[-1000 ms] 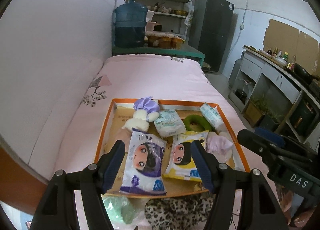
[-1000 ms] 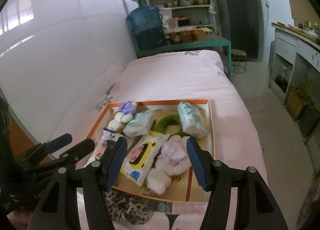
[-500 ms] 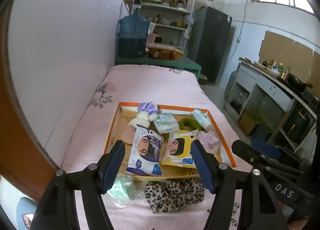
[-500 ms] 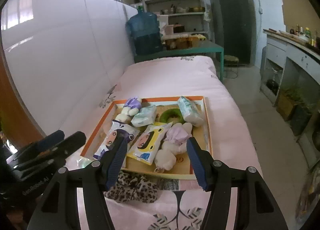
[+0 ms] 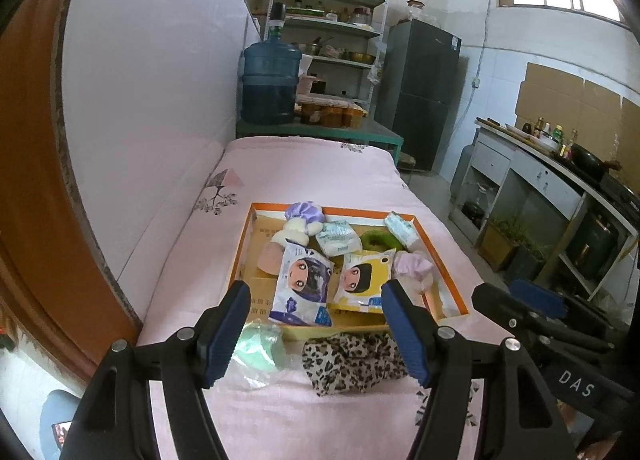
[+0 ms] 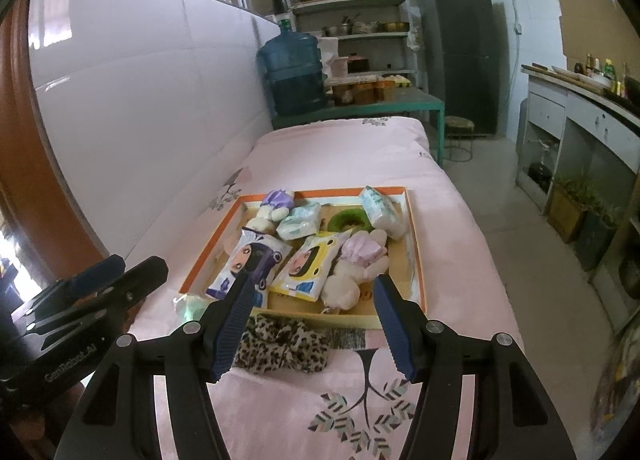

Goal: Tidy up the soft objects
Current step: 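Open both grippers and withdraw them from the tray toward the remaining items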

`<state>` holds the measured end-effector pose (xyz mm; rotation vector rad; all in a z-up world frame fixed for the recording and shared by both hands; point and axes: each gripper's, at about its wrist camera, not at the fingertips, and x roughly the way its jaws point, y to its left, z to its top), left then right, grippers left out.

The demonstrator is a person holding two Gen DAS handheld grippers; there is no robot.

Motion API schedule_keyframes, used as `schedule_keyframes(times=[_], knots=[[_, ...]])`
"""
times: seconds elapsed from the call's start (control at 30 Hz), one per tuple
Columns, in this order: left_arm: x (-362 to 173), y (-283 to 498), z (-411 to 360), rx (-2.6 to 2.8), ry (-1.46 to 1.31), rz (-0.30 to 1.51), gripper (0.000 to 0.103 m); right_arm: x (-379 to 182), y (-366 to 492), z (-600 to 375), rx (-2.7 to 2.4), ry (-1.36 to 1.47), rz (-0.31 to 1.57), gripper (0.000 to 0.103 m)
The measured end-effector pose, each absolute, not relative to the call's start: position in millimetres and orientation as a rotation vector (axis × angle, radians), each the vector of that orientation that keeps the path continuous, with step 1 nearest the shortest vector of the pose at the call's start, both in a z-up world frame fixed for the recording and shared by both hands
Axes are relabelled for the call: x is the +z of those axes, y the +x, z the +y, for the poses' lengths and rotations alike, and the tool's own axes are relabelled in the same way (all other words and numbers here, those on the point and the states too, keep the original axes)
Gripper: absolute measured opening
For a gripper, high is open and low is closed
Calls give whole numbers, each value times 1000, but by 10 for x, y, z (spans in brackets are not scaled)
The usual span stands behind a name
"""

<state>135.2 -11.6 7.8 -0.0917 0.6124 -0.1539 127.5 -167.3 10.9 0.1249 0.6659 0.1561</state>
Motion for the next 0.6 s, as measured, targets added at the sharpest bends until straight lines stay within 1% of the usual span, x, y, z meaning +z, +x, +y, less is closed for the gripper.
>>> schedule_keyframes(times=[0.6], knots=[[-254,1155,42,-145,-81,669,68,-133,1167,-1506,192,99,719,63]])
